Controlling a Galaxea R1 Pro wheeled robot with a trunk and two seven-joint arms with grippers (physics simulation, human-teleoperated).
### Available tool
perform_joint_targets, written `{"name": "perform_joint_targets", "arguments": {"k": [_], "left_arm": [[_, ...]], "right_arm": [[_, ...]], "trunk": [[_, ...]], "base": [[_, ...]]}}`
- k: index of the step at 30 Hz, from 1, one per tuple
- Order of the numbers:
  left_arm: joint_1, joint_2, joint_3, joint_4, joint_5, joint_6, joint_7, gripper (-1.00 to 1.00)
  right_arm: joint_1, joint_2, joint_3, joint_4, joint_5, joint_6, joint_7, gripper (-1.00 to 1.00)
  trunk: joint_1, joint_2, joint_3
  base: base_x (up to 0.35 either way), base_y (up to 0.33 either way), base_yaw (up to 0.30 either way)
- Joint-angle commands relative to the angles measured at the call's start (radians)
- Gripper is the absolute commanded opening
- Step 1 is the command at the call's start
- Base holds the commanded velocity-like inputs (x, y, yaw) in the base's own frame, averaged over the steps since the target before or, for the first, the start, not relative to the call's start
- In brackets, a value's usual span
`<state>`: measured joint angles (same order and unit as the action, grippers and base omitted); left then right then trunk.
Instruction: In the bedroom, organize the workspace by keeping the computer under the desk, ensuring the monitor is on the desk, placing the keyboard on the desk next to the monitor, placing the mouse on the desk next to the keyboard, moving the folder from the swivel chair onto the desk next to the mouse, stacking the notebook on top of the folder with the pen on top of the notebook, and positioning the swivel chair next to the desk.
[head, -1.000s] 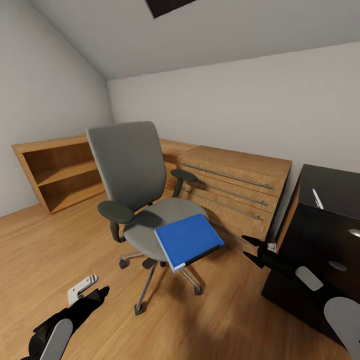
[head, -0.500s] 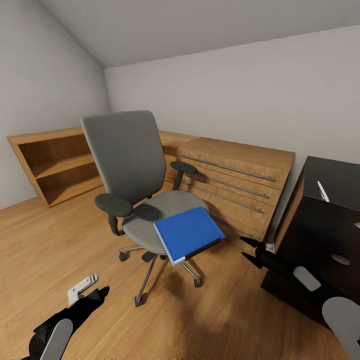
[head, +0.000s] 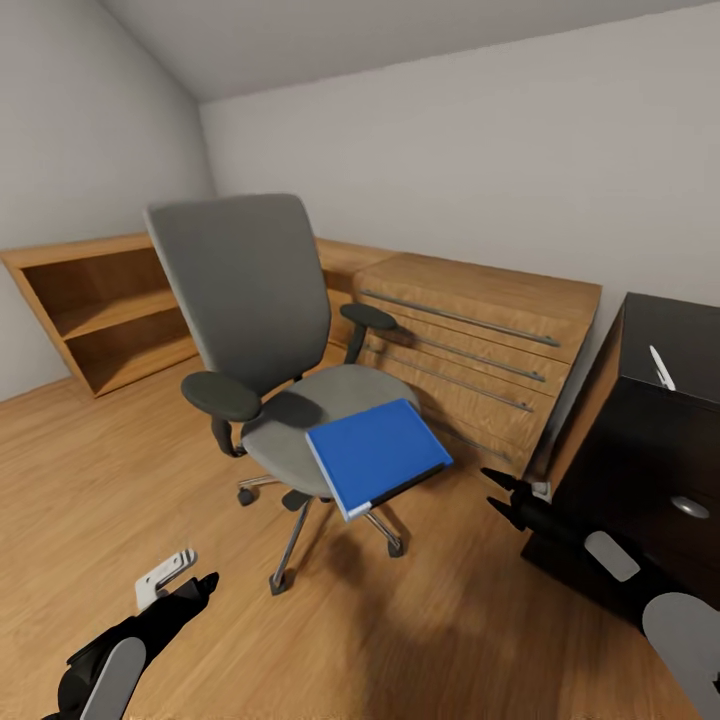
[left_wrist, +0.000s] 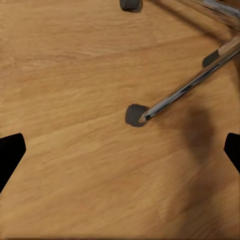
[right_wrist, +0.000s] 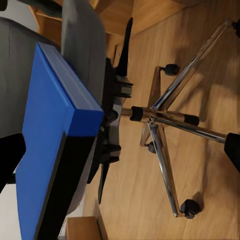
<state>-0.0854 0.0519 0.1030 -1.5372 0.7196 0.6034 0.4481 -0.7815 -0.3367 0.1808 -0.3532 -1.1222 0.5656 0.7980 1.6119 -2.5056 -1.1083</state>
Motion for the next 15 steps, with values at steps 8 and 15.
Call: {"name": "perform_joint_targets", "arguments": {"k": [8, 15], "left_arm": [[-0.001, 0.001, -0.001, 0.0, 0.01, 0.005, 0.008, 1.0], [-0.001, 0.002, -0.002, 0.0, 0.009, 0.006, 0.006, 1.0]], "right_arm": [[-0.001, 0.022, 0.004, -0.001, -0.008, 0.003, 0.003, 1.0], [-0.001, 0.045, 0.005, -0.002, -0.007, 0.004, 0.008, 1.0]], "trunk": [[0.001, -0.001, -0.013], [0.001, -0.001, -0.013]], "base": [[0.0, 0.0, 0.0], [0.0, 0.0, 0.0]]}}
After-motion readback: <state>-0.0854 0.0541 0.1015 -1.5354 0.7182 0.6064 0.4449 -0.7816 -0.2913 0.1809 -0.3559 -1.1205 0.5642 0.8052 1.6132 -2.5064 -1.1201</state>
